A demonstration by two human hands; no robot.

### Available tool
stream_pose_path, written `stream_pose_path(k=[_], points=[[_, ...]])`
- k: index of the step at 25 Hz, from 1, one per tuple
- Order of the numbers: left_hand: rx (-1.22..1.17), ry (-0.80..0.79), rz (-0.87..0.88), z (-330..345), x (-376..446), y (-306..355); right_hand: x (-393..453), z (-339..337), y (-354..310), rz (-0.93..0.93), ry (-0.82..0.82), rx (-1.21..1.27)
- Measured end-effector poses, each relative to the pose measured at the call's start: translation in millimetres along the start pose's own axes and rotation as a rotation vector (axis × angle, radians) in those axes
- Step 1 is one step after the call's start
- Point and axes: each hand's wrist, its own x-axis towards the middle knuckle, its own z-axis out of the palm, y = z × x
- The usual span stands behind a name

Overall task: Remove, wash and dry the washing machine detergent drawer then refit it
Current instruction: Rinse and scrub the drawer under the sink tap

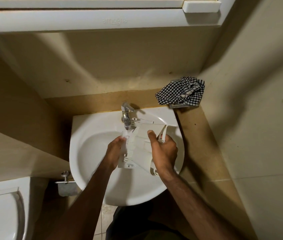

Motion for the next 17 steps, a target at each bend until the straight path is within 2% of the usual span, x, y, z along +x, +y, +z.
stream_pose_path(k=[3, 6, 9, 12, 14, 17], points=[[0.149, 0.066, 0.125, 3, -8, 0, 3, -5, 3, 0.042, -0.024, 0.071], [0.194, 0.109, 0.187, 10, 2, 11, 8, -9, -1, 0.083, -0.067, 0.168], [0.131, 0.04, 0.091, 20, 11, 26, 14, -11, -5, 0.128, -0.144, 0.228], [0.235, 0.043, -0.032, 24, 23, 35, 16, -10, -5, 0.141, -0.163, 0.254], [0.29, 0.033, -0.027, 23, 32, 36, 17, -10, -4, 0.134, -0.165, 0.285], [0.36, 0.128, 0.065, 21, 30, 39, 18, -8, -5, 0.127, -0.151, 0.331]])
